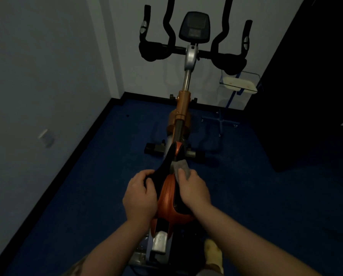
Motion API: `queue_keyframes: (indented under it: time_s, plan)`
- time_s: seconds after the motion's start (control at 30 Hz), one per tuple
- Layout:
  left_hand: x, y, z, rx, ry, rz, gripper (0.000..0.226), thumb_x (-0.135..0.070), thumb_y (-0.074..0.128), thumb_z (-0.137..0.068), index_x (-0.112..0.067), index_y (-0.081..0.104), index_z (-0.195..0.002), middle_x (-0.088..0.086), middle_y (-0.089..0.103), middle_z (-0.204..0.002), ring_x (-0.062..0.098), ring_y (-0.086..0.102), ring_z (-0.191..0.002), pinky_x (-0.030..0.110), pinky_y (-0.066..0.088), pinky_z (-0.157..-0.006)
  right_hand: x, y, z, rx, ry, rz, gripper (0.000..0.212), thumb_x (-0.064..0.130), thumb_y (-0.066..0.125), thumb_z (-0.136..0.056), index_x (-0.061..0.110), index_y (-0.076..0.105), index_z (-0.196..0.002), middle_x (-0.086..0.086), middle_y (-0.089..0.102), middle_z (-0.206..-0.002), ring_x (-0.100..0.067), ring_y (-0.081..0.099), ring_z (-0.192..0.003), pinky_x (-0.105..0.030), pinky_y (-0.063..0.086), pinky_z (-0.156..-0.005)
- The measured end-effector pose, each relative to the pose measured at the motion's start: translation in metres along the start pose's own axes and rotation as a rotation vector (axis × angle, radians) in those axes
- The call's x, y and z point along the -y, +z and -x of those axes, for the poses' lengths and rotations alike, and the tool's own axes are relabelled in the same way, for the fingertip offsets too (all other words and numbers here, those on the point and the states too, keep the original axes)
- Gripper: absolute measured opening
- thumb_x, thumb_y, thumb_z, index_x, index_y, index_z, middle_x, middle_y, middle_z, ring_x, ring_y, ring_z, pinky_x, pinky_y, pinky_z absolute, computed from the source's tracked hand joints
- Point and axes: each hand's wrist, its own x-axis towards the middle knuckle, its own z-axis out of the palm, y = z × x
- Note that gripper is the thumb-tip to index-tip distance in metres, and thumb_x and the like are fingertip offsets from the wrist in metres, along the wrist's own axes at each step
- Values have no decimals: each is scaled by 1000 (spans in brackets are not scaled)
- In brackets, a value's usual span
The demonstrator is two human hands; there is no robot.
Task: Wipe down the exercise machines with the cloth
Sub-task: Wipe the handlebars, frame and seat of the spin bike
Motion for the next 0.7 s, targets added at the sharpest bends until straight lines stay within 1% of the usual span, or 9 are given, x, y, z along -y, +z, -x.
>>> queue_keyframes:
  time_s: [0.03, 0.1, 0.17, 0.27, 0.33, 0.47, 0.53, 0.67, 0.7]
  plan:
    - [0, 0, 0, 1, -3, 1, 26, -13, 47, -95, -26, 64, -110, -12, 62, -101, 9, 58, -95, 36, 50, -78, -2, 4, 10, -39, -47, 30, 50, 49, 32, -99, 17, 44, -134, -4, 53, -129, -17, 52, -104, -31, 43, -81]
    - [0, 0, 0, -1, 2, 10, 26, -13, 47, -95, -26, 64, -110, -12, 62, -100, 9, 58, -95, 36, 50, -77, -9, 11, 42, -130, -186, 94, 57, 50, 36, -96, 22, 31, -146, 4, 37, -144, -14, 41, -125, -32, 42, -97]
    - [1, 1, -1, -4, 8, 17, 26, -13, 47, -95, -26, 64, -110, -12, 63, -101, 9, 59, -94, 36, 51, -77, -16, 12, 48, -166, -269, 97, 61, 50, 36, -96, 24, 24, -149, 7, 31, -147, -13, 35, -130, -31, 39, -103]
    - [1, 1, -1, 2, -5, 6, 26, -14, 46, -95, -27, 64, -110, -12, 63, -101, 9, 59, -95, 37, 51, -78, -6, 10, 4, -79, -139, 93, 56, 49, 33, -98, 19, 33, -144, -3, 48, -136, -20, 51, -115, -35, 46, -91]
    - [1, 1, -1, 4, -12, 8, 27, -15, 46, -95, -27, 64, -110, -13, 63, -102, 9, 59, -96, 39, 52, -79, 4, 9, -9, -42, -57, 103, 56, 48, 30, -99, 14, 34, -143, -8, 52, -131, -23, 55, -111, -32, 45, -83]
    - [1, 1, 0, 7, -8, 17, 27, -14, 47, -95, -28, 64, -110, -12, 63, -103, 9, 58, -98, 38, 51, -80, -5, 12, 33, -128, -244, 206, 64, 51, 35, -97, 19, 21, -150, 1, 34, -145, -19, 40, -125, -36, 42, -99]
    - [2, 1, -1, 3, -5, 14, 27, -14, 47, -95, -29, 64, -110, -11, 63, -104, 9, 58, -97, 37, 51, -80, -11, 11, 31, -105, -289, 189, 65, 51, 35, -97, 20, 19, -151, 2, 33, -146, -19, 39, -127, -36, 41, -101]
    - [4, 2, -2, 6, -2, 12, 26, -15, 46, -95, -30, 63, -109, -13, 63, -102, 8, 58, -96, 39, 51, -81, 4, 10, -13, -32, -59, 124, 60, 49, 30, -99, 14, 27, -148, -9, 50, -135, -26, 54, -113, -35, 45, -86]
    - [4, 2, -1, 4, 3, 15, 26, -15, 46, -95, -29, 63, -109, -14, 62, -101, 8, 58, -96, 39, 51, -80, 5, 11, -11, -42, -55, 126, 59, 49, 30, -99, 14, 28, -147, -9, 50, -134, -26, 54, -113, -35, 45, -85]
